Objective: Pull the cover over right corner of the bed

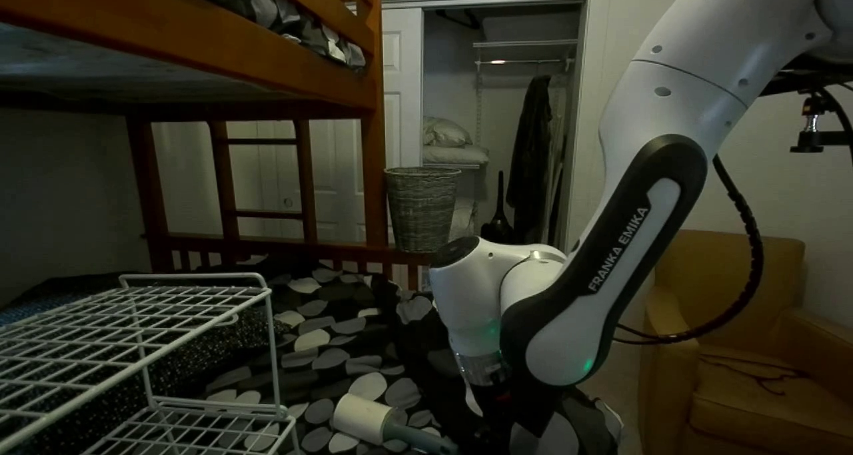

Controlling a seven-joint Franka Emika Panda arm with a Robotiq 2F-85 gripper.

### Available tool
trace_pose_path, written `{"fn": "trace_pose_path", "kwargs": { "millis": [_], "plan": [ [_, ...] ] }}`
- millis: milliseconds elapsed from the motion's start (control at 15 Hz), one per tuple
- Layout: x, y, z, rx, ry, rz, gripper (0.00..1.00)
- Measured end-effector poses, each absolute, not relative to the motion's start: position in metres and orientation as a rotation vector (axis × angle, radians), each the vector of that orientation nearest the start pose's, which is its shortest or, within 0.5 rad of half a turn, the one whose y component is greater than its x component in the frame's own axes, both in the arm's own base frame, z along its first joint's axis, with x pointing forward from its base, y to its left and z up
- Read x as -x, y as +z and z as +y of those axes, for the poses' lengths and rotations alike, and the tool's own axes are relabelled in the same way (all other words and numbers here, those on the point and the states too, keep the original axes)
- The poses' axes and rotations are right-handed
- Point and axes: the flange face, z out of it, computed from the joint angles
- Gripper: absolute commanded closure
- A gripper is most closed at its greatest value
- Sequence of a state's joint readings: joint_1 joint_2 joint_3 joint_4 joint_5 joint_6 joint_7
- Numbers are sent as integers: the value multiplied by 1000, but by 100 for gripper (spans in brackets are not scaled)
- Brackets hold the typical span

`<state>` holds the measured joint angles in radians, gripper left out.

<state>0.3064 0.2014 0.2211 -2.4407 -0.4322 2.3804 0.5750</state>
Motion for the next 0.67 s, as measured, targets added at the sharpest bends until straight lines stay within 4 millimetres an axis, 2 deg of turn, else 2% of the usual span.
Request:
{"fn": "trace_pose_path", "kwargs": {
  "millis": [400,467,533,600,667],
  "plan": [
    [-392,180,240,3463,104,-535,0],
    [-391,176,242,3471,102,-534,3],
    [-391,172,243,3477,101,-536,7],
    [-391,168,244,3485,99,-538,28],
    [-391,165,244,3491,97,-535,30]
  ]
}}
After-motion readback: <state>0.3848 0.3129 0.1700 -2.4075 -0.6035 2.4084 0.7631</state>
